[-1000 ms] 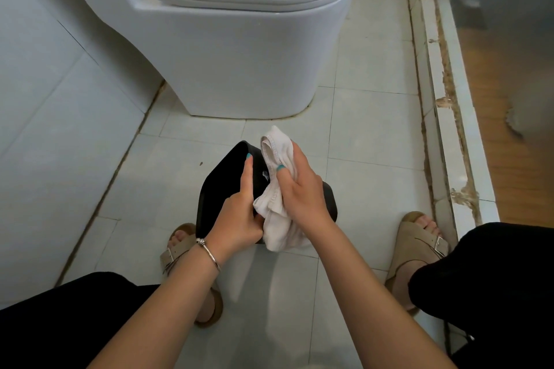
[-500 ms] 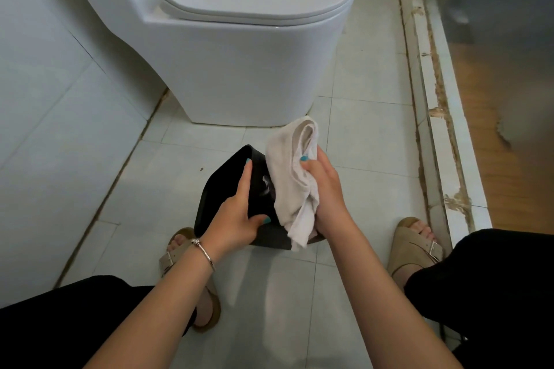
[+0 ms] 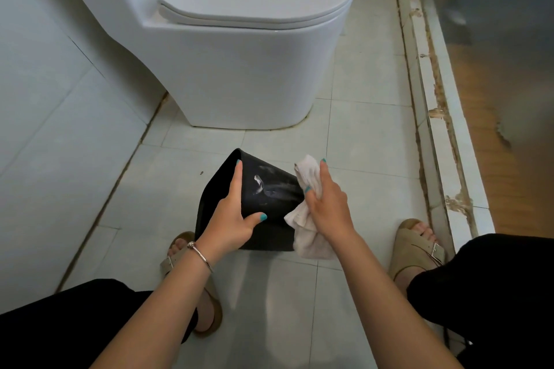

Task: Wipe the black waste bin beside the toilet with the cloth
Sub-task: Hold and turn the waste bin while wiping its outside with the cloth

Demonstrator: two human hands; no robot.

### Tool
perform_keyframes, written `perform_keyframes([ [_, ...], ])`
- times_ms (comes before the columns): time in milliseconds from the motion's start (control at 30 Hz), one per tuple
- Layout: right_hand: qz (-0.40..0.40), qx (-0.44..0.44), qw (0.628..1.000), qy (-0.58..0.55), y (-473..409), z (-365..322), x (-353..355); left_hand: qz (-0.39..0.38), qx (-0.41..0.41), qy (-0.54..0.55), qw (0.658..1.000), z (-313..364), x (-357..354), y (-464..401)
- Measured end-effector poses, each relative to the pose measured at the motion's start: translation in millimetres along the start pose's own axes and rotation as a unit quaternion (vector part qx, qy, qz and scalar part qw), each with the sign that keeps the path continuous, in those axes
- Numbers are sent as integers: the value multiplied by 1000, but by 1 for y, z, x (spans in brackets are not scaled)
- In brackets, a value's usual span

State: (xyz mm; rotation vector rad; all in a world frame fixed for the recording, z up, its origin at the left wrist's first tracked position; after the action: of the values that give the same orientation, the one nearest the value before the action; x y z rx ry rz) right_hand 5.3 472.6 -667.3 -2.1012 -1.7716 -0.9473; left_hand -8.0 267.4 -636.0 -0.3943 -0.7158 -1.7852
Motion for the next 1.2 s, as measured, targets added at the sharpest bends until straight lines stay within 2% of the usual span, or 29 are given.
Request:
perform_keyframes([
  [167, -18, -53, 993, 107, 0, 17, -13, -14, -13, 5, 1000, 7, 0, 4],
  [233, -31, -77, 992, 91, -3, 21, -13, -21, -25, -5, 999, 13, -2, 5],
  [333, -50, -67, 996, 20, -7, 25, -10, -23, -40, -18, 999, 20, -8, 6],
  [533, -35, -69, 994, 76, -4, 19, -13, -31, -57, -52, 997, 22, -12, 3],
  [700, -17, -35, 996, 76, 2, 5, -11, -37, -93, -107, 989, 27, -21, 1],
  [933, -15, 116, 989, 87, 18, -49, -26, -24, -69, -45, 996, 27, -12, 5],
  [1200, -42, 73, 995, 45, 15, -36, -14, -56, -61, -51, 995, 29, -16, 2],
])
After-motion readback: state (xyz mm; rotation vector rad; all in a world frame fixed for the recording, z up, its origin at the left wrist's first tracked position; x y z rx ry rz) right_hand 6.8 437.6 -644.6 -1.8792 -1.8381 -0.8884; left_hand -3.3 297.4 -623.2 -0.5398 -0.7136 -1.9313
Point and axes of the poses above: each hand's wrist, its own y-axis away from the middle knuckle, its own x-axis out of the back of the hand, z = x × y, the point moved 1 cm from there along -y, towards the middle knuckle, and after that the axes turned 3 degrees about x, right-handed, at the moved point
